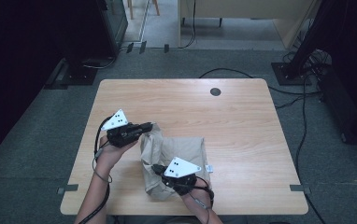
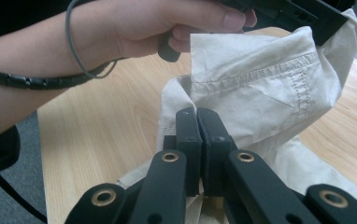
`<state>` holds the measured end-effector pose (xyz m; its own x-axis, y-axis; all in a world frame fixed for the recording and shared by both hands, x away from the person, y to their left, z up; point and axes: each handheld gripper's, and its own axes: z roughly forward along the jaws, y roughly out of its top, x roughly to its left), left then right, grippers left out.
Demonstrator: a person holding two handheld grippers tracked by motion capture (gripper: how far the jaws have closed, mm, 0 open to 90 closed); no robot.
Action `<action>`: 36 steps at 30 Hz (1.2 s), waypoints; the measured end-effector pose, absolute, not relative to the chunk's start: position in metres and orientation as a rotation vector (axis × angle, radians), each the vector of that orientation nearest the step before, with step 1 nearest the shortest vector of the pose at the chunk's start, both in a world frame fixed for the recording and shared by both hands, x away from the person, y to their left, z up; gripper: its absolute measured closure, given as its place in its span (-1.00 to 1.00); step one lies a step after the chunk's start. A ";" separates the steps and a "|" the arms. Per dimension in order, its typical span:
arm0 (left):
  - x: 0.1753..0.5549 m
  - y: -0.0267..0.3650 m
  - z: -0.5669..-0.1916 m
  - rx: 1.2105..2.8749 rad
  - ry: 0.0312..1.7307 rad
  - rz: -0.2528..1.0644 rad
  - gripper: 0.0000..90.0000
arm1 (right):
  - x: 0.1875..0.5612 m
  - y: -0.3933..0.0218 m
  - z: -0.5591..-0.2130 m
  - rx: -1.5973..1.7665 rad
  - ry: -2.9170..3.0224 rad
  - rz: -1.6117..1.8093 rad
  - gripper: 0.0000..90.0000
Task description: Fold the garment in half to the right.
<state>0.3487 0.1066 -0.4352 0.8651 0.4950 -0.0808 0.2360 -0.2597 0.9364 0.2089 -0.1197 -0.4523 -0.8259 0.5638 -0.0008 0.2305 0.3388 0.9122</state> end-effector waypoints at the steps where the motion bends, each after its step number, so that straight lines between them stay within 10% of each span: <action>1: 0.349 0.105 -0.436 1.852 0.547 0.271 0.94 | 0.209 -0.121 -0.454 0.714 2.291 1.482 0.96; 36: 0.364 0.048 -0.476 1.913 0.503 0.170 0.93 | 0.203 -0.171 -0.489 0.848 2.256 1.375 0.95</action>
